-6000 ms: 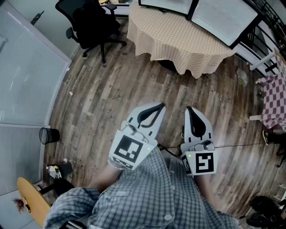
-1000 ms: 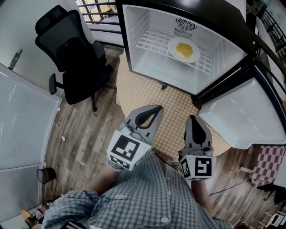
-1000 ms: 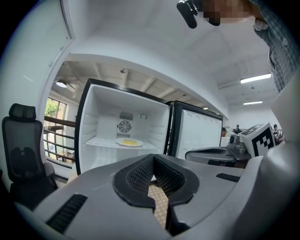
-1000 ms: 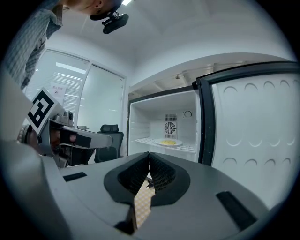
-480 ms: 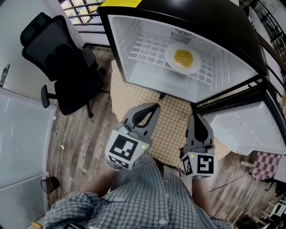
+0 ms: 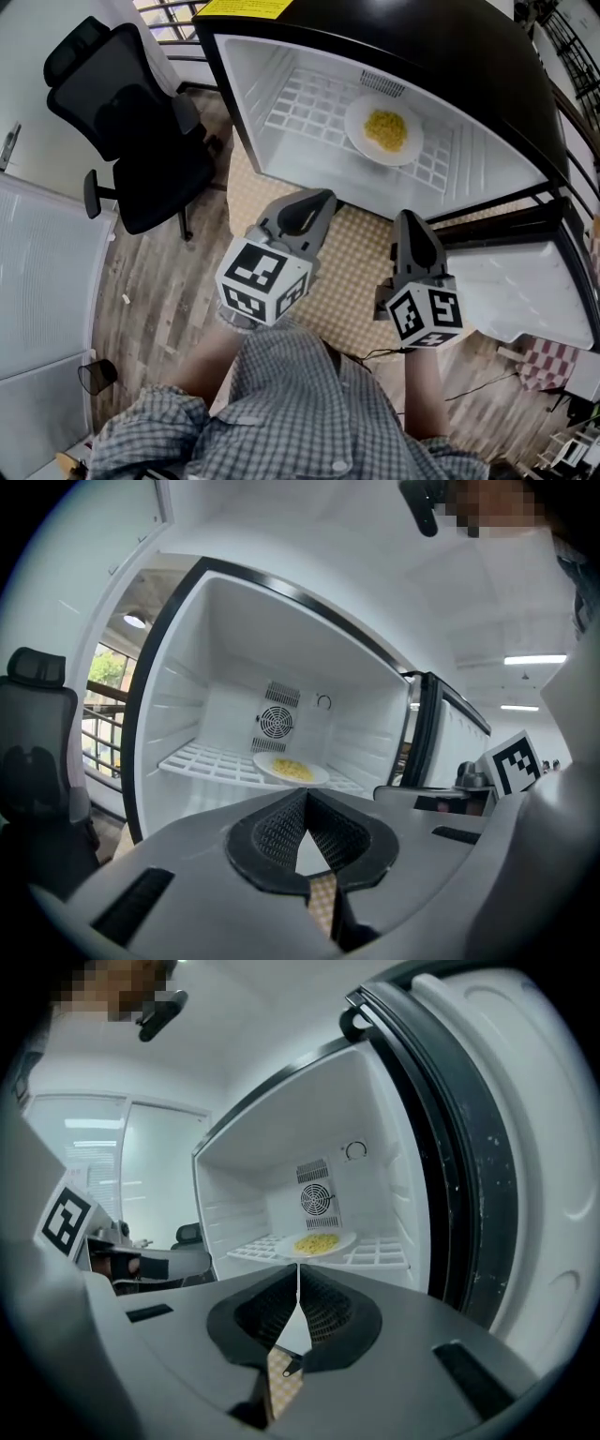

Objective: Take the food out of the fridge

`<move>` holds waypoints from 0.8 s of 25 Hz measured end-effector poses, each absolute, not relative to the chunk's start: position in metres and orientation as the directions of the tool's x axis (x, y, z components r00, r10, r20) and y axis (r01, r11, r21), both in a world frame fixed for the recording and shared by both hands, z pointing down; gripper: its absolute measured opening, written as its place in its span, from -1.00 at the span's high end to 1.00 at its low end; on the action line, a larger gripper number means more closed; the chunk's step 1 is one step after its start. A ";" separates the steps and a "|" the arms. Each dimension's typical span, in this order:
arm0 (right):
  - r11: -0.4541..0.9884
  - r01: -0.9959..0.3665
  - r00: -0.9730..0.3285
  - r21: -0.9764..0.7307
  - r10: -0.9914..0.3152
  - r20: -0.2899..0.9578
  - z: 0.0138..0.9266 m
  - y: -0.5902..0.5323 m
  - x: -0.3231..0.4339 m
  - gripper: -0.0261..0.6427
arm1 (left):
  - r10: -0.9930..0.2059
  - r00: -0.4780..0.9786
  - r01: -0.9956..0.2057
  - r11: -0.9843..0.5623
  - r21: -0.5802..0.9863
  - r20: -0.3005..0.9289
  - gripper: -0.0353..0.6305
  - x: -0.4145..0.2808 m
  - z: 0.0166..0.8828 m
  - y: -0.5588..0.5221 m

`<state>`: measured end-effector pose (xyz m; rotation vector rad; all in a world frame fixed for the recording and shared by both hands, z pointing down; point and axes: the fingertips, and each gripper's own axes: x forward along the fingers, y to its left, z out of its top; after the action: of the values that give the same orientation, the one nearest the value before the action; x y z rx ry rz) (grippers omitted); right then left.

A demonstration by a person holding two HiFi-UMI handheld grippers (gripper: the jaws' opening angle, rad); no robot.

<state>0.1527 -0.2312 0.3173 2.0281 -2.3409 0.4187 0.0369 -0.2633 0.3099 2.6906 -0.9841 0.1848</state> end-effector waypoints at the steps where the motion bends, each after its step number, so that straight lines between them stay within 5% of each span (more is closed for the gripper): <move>1: 0.121 -0.967 -0.165 -0.225 -0.969 0.186 0.317 -0.237 0.155 0.89 | -0.617 0.758 -0.652 -0.724 0.225 0.210 0.87 0.039 0.310 -0.269; 7: 0.110 -0.870 -0.213 -0.481 -0.963 0.164 0.322 -0.260 0.164 0.89 | -0.606 0.765 -0.640 -0.673 0.370 0.218 0.87 0.057 0.319 -0.295; 12: 0.091 -0.777 -0.228 -0.622 -0.963 0.145 0.327 -0.274 0.165 0.89 | -0.584 0.780 -0.607 -0.616 0.502 0.226 0.66 0.075 0.328 -0.308; 20: 0.098 -0.809 -0.221 -0.580 -0.964 0.145 0.321 -0.298 0.168 0.66 | -0.602 0.774 -0.598 -0.589 0.544 0.198 0.53 0.088 0.315 -0.336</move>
<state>0.1683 -0.2975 0.3206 2.0995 -2.5119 0.9775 0.0877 -0.3355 0.3150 2.3609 -0.8914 -0.0094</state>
